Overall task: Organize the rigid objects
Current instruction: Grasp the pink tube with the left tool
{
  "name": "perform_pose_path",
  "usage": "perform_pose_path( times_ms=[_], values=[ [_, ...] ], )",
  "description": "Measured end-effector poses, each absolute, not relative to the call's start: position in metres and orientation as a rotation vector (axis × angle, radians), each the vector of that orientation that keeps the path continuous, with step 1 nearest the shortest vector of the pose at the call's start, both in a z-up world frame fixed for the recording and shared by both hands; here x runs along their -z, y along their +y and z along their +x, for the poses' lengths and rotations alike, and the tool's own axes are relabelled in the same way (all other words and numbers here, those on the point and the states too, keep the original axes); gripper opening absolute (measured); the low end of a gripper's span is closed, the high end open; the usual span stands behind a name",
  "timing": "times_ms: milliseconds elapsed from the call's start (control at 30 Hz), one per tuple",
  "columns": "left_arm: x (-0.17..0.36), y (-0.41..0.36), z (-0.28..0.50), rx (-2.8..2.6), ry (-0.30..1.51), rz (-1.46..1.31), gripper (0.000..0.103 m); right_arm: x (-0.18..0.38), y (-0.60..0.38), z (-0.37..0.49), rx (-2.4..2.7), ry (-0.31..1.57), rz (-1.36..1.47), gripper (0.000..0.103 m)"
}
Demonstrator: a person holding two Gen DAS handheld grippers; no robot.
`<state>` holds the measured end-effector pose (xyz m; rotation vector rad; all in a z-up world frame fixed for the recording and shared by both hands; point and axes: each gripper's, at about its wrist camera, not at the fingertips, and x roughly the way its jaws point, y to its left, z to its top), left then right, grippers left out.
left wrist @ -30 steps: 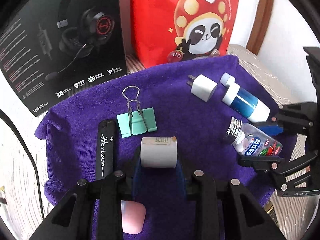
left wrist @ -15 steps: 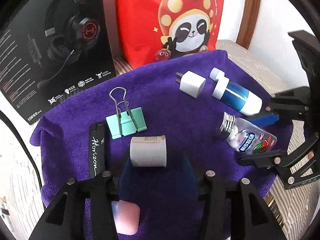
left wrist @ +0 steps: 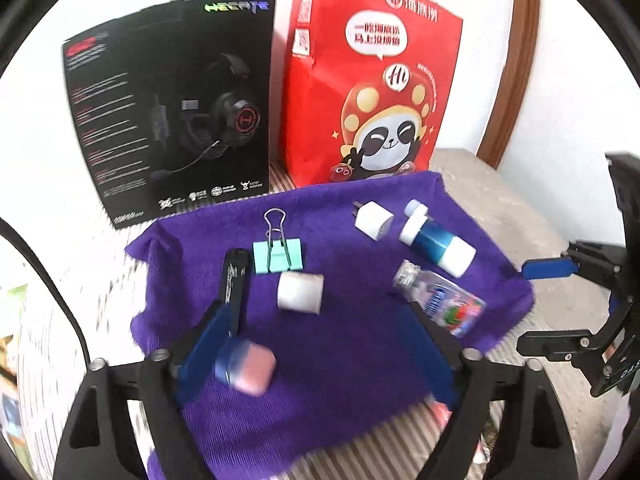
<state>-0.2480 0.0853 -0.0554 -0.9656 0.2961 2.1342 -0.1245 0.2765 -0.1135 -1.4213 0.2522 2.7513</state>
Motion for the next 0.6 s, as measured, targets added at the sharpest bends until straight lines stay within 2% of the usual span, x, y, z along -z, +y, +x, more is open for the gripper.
perform_pose_path(
  times_ms=[67, 200, 233, 367, 467, 600],
  values=[
    [0.052, 0.082, -0.238, -2.125, 0.245, -0.972, 0.103, 0.109, 0.278, -0.111, -2.733, 0.288, -1.389, 0.09],
    [0.052, 0.07, -0.212, -2.149, 0.196, -1.006, 0.103, 0.109, 0.279, -0.081, -2.672, 0.37, -1.368, 0.098],
    [0.055, 0.069, -0.205, -2.152, 0.186, -1.02, 0.103, 0.11, 0.279, -0.072, -2.652, 0.391, -1.356, 0.102],
    [0.069, 0.069, -0.182, -2.157, 0.182, -1.083, 0.103, 0.118, 0.276, -0.047, -2.608, 0.499, -1.31, 0.103],
    [0.083, 0.078, -0.168, -2.195, 0.243, -1.112, 0.103, 0.126, 0.275, -0.024, -2.577, 0.573, -1.304, 0.103],
    [0.101, 0.089, -0.162, -2.207, 0.25, -1.159, 0.103, 0.135, 0.268, 0.004, -2.546, 0.61, -1.3, 0.103]
  ],
)
